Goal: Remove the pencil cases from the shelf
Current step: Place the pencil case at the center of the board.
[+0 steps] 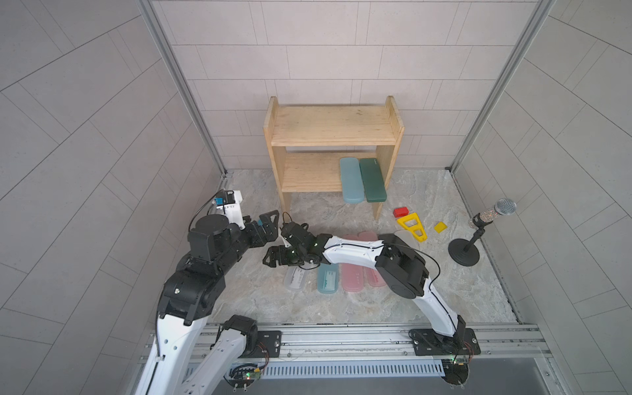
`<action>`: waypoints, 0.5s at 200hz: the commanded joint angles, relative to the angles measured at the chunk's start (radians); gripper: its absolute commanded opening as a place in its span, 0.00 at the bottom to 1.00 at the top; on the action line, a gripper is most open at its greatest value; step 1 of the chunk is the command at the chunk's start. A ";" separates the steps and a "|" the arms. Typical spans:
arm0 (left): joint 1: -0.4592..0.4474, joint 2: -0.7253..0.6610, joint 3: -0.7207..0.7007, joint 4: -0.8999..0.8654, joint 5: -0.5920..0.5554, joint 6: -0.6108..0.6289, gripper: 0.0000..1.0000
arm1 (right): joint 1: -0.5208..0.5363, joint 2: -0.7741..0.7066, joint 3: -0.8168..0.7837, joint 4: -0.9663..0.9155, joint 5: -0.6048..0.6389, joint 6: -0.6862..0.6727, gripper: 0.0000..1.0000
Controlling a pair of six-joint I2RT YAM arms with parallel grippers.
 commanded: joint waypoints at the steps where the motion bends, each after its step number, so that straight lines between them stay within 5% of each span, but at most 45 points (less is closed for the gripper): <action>1: 0.007 -0.009 0.004 -0.045 0.007 0.031 1.00 | 0.011 -0.016 0.021 -0.033 -0.005 0.008 0.98; 100: 0.011 -0.019 -0.038 0.002 0.031 0.003 1.00 | 0.006 -0.159 -0.125 -0.195 0.087 -0.130 1.00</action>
